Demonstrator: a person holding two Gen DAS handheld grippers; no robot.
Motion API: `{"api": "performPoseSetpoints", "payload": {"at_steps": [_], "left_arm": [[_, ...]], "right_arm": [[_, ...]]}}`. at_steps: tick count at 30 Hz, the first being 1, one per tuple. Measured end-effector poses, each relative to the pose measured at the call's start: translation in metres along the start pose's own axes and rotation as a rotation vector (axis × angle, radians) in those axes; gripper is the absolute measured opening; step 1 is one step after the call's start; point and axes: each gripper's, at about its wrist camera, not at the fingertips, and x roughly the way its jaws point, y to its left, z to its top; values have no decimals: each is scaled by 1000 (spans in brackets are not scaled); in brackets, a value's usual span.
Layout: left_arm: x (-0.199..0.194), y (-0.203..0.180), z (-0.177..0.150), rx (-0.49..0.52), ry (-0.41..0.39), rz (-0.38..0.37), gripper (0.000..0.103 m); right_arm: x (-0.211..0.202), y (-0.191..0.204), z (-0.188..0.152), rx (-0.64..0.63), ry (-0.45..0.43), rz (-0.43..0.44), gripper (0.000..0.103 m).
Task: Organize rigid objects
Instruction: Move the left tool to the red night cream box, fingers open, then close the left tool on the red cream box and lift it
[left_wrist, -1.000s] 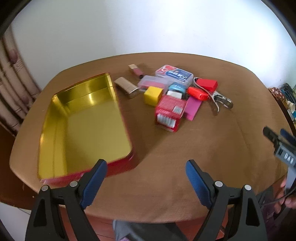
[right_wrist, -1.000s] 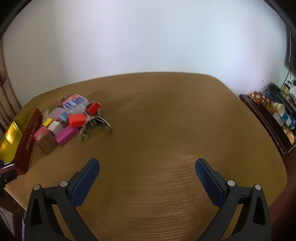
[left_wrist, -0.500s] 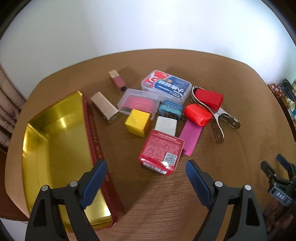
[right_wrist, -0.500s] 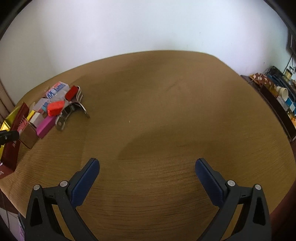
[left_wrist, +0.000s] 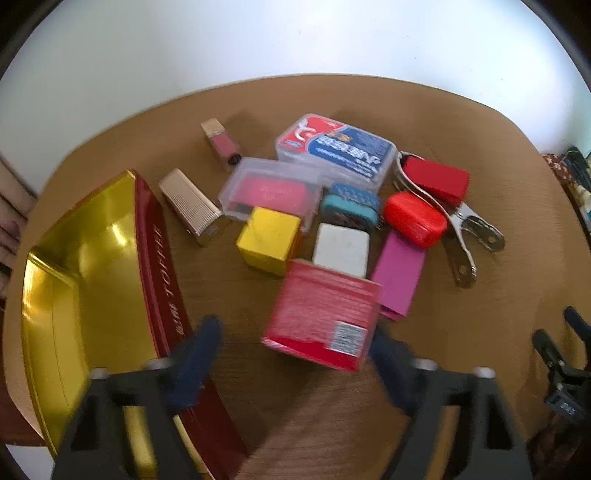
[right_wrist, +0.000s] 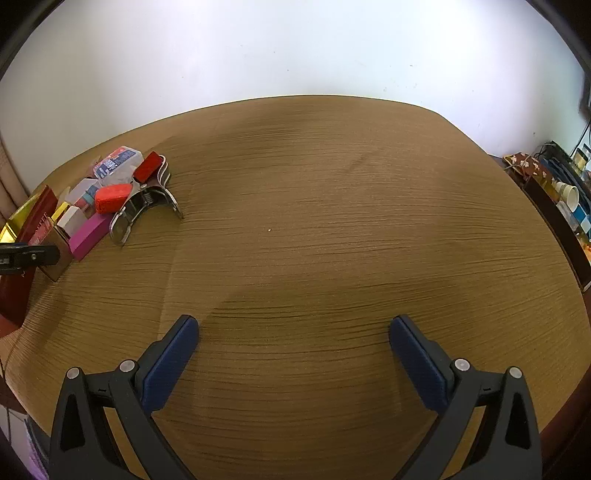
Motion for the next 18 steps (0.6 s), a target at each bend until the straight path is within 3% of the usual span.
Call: {"api": "performPoseSetpoints", "payload": {"at_steps": [1, 10, 18], "left_arm": [[5, 3, 1, -17, 31, -22, 48], [-13, 8, -12, -62, -15, -84, 48], [-59, 17, -32, -101, -90, -50, 48]], "right_arm": [[0, 0, 0, -1, -1, -2, 103], [2, 4, -4, -6, -21, -9, 103], [2, -2, -6, -1, -40, -2, 103]]}}
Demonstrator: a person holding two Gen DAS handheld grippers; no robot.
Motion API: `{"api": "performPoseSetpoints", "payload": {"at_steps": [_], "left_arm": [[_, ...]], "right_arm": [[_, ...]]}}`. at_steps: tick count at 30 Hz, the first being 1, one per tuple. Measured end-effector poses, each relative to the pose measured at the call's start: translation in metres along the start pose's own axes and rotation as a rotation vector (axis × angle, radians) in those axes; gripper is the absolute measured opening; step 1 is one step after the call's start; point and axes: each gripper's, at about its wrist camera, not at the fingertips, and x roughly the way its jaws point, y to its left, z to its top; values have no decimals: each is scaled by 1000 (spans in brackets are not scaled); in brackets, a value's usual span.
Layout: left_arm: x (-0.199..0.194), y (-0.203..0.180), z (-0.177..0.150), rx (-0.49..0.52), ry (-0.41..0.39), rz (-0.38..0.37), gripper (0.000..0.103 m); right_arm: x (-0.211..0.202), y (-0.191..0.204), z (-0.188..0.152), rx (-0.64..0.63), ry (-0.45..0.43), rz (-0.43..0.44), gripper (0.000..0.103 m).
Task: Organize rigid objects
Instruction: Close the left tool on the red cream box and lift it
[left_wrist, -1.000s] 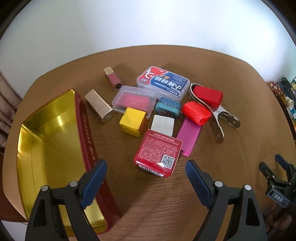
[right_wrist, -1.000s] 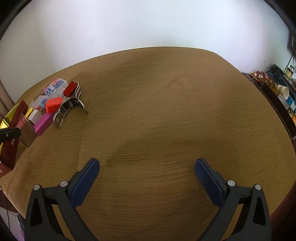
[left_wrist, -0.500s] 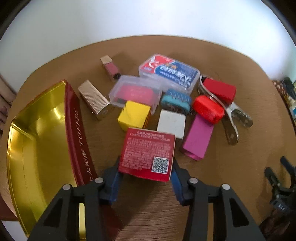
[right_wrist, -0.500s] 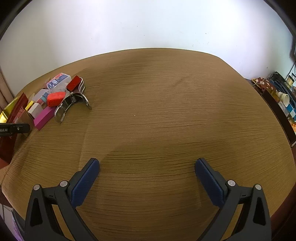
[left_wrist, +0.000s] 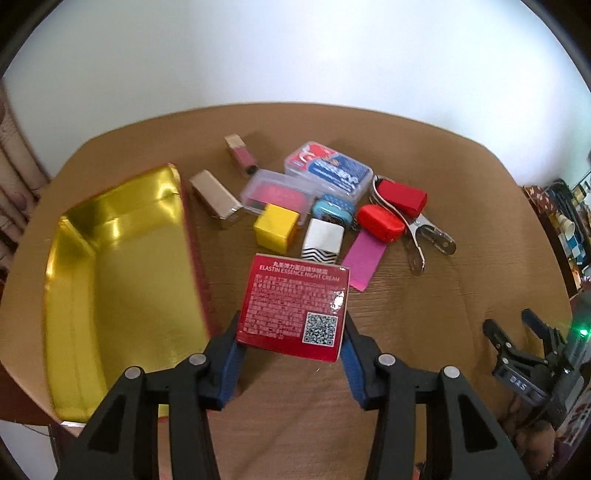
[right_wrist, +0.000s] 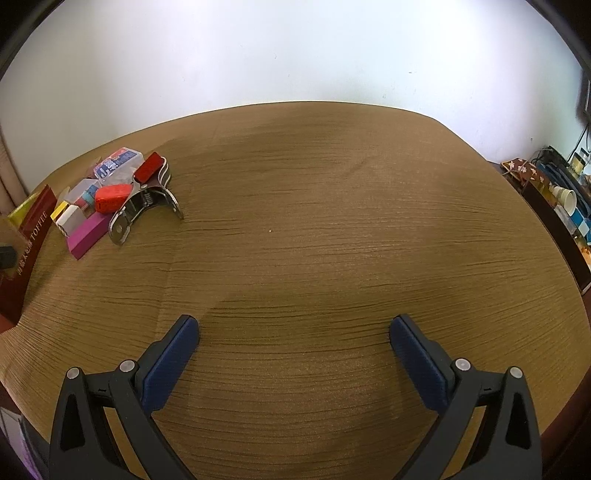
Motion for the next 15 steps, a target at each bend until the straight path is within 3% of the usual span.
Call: {"api": "performPoseSetpoints", "payload": {"at_steps": [10, 15], "left_arm": [[-51, 55, -17, -122, -75, 119, 48], [-37, 96, -16, -209, -59, 181, 48]], "right_arm": [[-2, 1, 5, -10, 22, 4, 103], [-26, 7, 25, -66, -60, 74, 102]]}}
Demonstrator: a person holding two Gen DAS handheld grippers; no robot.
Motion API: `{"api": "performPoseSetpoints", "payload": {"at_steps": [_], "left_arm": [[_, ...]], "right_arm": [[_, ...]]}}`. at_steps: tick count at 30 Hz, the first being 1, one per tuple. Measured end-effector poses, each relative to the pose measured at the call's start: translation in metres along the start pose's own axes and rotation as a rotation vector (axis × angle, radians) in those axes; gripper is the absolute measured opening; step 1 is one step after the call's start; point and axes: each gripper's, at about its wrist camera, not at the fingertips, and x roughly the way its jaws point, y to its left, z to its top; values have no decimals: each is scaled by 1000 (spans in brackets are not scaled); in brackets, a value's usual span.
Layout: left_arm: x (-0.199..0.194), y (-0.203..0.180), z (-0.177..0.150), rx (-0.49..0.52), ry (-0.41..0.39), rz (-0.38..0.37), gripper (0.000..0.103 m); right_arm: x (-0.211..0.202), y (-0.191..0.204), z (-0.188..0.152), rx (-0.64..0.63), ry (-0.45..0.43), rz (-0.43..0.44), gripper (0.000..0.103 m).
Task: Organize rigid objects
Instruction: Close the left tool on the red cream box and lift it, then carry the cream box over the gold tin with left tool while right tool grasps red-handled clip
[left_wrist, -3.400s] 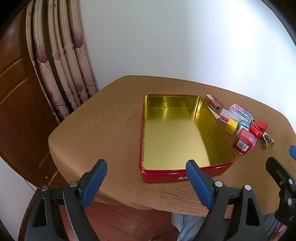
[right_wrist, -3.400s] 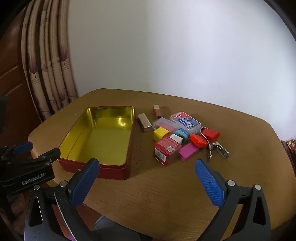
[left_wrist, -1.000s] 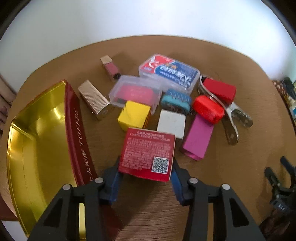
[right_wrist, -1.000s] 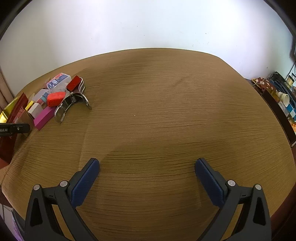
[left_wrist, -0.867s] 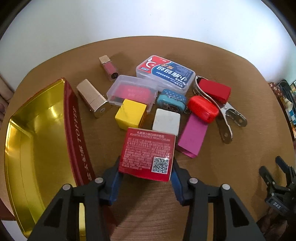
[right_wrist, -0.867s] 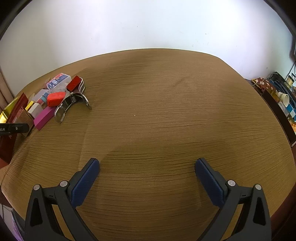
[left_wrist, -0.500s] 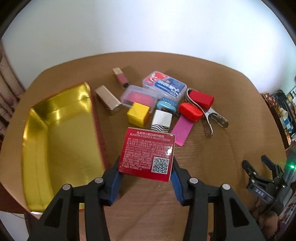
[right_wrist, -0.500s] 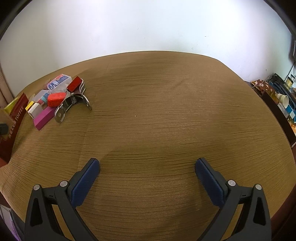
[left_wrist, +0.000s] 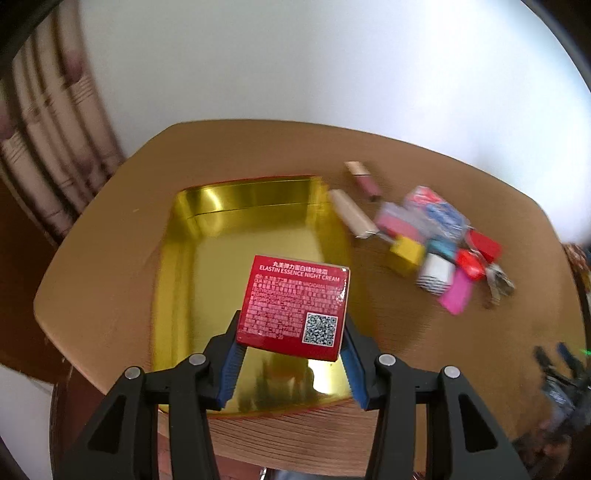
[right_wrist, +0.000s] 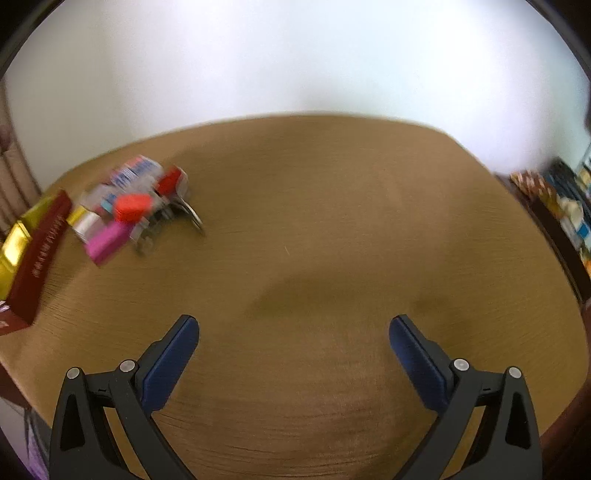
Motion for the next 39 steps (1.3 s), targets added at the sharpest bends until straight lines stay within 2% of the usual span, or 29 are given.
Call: {"api": "performPoseSetpoints", "payload": {"at_steps": [3, 7, 9, 10, 15, 18, 21, 23, 28, 31, 33, 39], "left_arm": [[11, 22, 2, -62, 23, 4, 49], [35, 40, 0, -121, 58, 26, 48], [43, 41, 0, -128, 68, 35, 48], [47, 41, -1, -126, 71, 41, 49], [58, 36, -6, -109, 69, 65, 49], [64, 38, -9, -117, 86, 62, 49], [64, 38, -10, -89, 90, 72, 49], [65, 34, -10, -79, 90, 81, 49], [67, 37, -10, -103, 107, 38, 49], [67, 39, -9, -116, 115, 16, 49], [67, 39, -9, -119, 120, 8, 49], [68, 39, -11, -126, 134, -8, 49]], "right_arm": [[-7, 8, 25, -49, -36, 88, 102], [7, 19, 54, -112, -14, 154, 99], [17, 26, 67, -155, 9, 170, 72], [22, 32, 70, -177, 24, 177, 69], [41, 60, 83, -281, 56, 205, 68], [55, 72, 98, -348, 52, 184, 67], [69, 78, 107, -391, 97, 201, 62], [77, 80, 112, -399, 111, 215, 62], [97, 88, 116, -439, 175, 251, 60], [106, 93, 115, -476, 203, 251, 53], [108, 95, 116, -482, 212, 269, 50], [118, 97, 125, -464, 278, 312, 49]]}}
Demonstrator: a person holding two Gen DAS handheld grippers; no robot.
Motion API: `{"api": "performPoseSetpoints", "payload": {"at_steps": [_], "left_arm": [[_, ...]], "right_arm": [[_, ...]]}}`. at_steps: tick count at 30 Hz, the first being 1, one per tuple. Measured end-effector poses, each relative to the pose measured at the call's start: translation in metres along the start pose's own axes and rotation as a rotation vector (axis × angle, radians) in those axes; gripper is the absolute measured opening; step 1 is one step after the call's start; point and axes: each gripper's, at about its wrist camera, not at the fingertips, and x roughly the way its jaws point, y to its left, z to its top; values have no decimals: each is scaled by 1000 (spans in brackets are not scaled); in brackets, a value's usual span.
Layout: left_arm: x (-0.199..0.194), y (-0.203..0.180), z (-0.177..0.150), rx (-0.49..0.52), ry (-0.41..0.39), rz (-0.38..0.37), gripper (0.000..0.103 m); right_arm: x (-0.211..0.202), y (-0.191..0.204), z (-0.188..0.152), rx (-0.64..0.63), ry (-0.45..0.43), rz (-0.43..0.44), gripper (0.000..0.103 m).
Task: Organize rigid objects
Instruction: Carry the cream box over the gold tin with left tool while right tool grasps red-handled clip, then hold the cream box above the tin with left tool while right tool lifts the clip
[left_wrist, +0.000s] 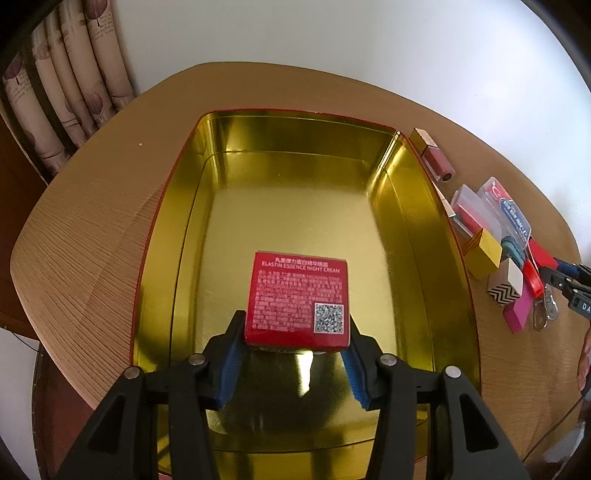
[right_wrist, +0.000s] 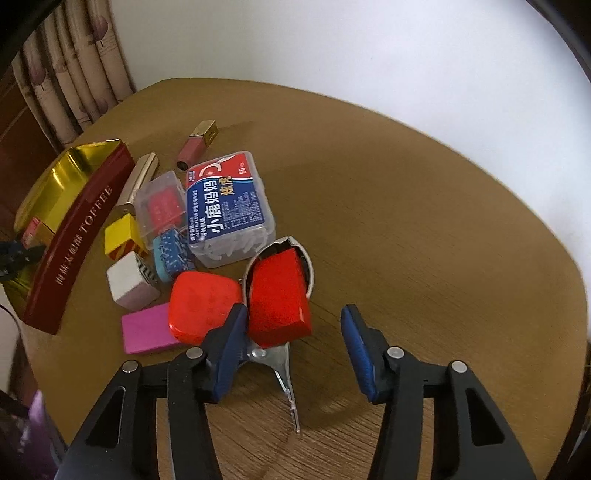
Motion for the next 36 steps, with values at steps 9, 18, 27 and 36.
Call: {"api": "performPoseSetpoints", "payload": {"at_steps": [9, 18, 27, 36], "left_arm": [[-1, 3, 1, -14, 8, -12, 49], [-8, 5, 2, -20, 3, -20, 49], [-13, 3, 1, -15, -6, -12, 49], [-8, 4, 1, -15, 9, -19, 49]], "right_arm": [[11, -1, 10, 0, 91, 62, 31], [-26, 1, 0, 13, 28, 49, 30], [-17, -9, -4, 19, 71, -29, 36], [-9, -22, -6, 60, 97, -43, 78]]}}
